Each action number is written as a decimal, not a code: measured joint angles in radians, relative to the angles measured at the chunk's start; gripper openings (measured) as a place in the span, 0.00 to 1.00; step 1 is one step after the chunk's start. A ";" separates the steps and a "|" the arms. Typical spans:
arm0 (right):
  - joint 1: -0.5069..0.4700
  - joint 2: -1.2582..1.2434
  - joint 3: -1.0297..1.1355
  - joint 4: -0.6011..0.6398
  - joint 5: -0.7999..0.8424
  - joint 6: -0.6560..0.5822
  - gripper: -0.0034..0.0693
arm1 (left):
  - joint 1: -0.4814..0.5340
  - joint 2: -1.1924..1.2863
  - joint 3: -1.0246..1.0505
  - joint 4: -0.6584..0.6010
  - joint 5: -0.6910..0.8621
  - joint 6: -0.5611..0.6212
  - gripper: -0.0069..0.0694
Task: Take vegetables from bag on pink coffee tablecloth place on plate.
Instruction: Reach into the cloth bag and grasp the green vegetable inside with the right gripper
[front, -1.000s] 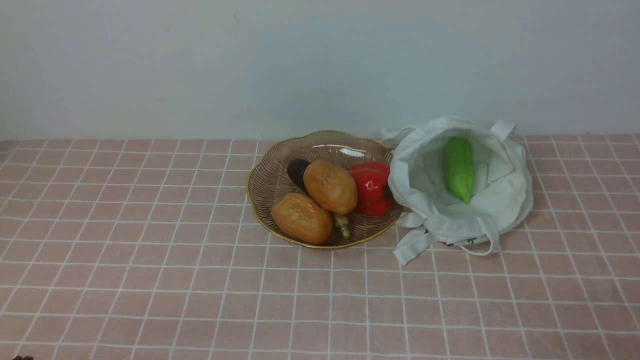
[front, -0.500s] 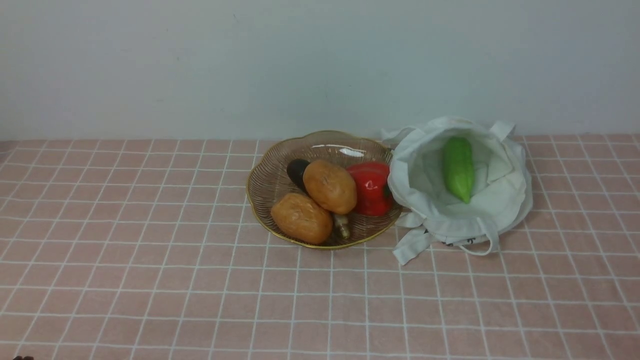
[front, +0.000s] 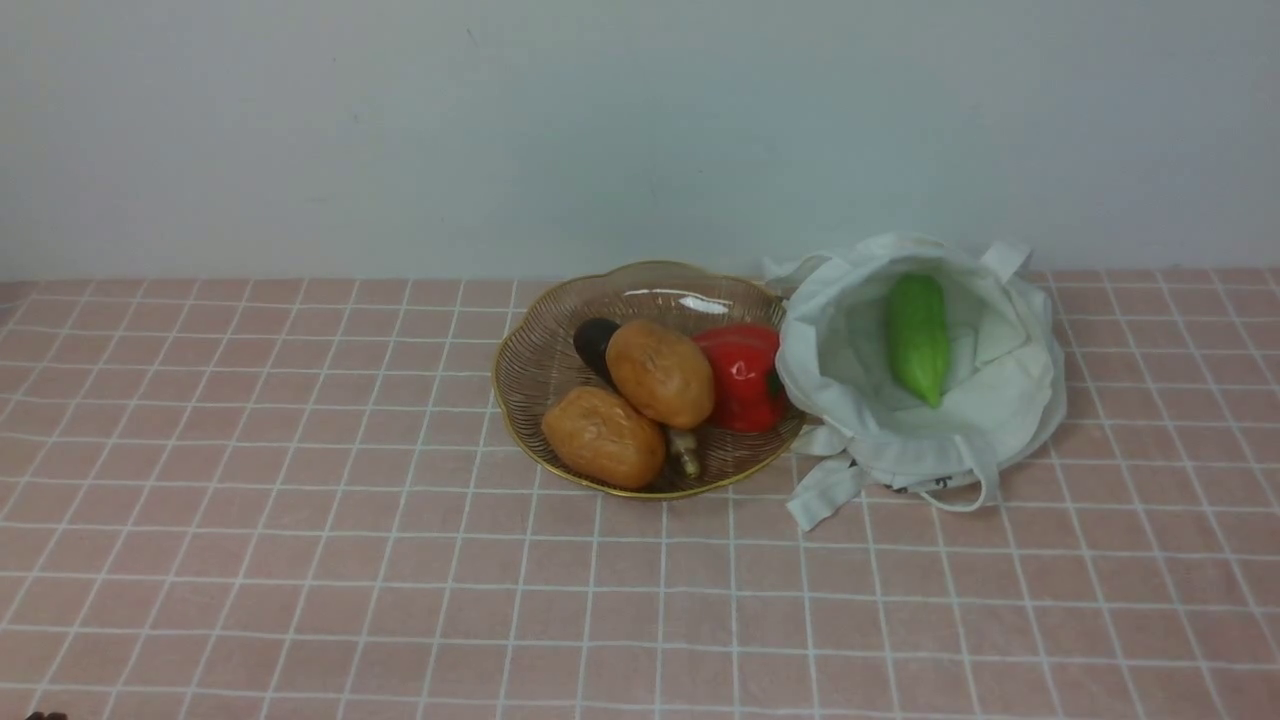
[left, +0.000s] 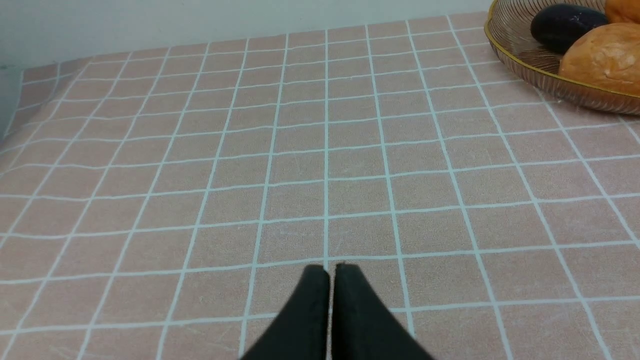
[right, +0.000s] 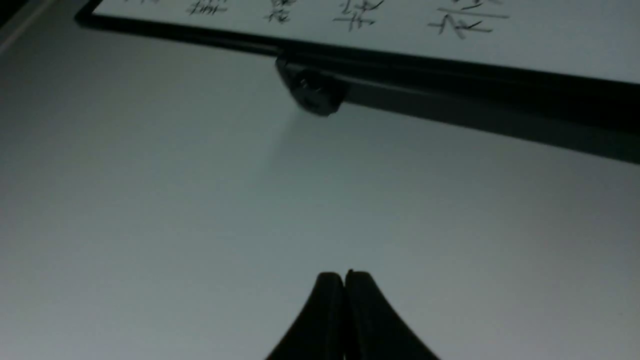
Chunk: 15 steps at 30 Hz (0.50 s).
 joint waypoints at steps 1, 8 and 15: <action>0.000 0.000 -0.001 -0.017 0.005 -0.001 0.03 | 0.000 0.000 0.000 0.000 0.000 0.000 0.09; 0.000 0.062 -0.268 -0.279 0.180 -0.131 0.03 | 0.000 0.000 0.000 0.000 0.000 0.000 0.09; 0.000 0.404 -0.681 -0.468 0.936 -0.315 0.03 | 0.000 0.000 0.000 0.000 0.000 0.000 0.09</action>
